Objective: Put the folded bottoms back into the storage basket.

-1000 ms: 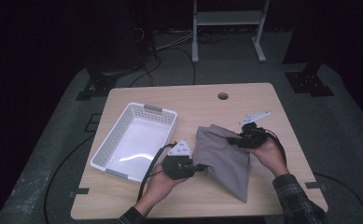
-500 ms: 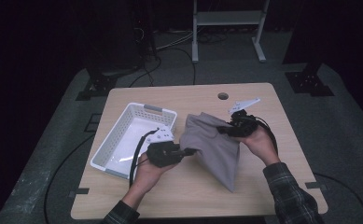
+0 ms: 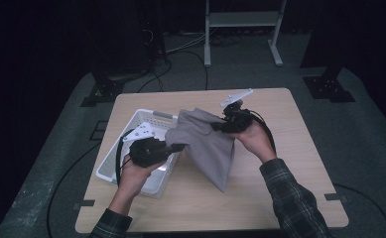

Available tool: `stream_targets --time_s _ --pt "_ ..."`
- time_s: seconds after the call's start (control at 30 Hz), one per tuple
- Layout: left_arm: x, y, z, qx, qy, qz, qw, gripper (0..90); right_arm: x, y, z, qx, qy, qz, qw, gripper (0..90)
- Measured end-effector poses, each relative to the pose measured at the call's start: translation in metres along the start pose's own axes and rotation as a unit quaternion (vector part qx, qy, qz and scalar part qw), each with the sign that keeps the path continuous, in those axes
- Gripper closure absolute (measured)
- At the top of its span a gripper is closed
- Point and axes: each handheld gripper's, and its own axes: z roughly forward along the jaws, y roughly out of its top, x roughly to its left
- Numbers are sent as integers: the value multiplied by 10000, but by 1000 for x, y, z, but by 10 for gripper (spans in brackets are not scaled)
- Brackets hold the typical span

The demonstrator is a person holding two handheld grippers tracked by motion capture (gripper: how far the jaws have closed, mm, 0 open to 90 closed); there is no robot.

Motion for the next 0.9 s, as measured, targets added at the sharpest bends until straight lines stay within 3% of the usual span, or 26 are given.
stream_targets --time_s 0.27,0.53,0.9 --pt "19 -1 -30 -114 189 -132 9997 816 7 33 15 -53 86 -30 9999 752" --pt "44 -11 -58 -165 405 -342 9985 815 21 63 45 0 183 -162 9997 752" --pt "73 -30 -91 107 737 -465 9961 815 41 86 91 84 276 -273 9992 751"
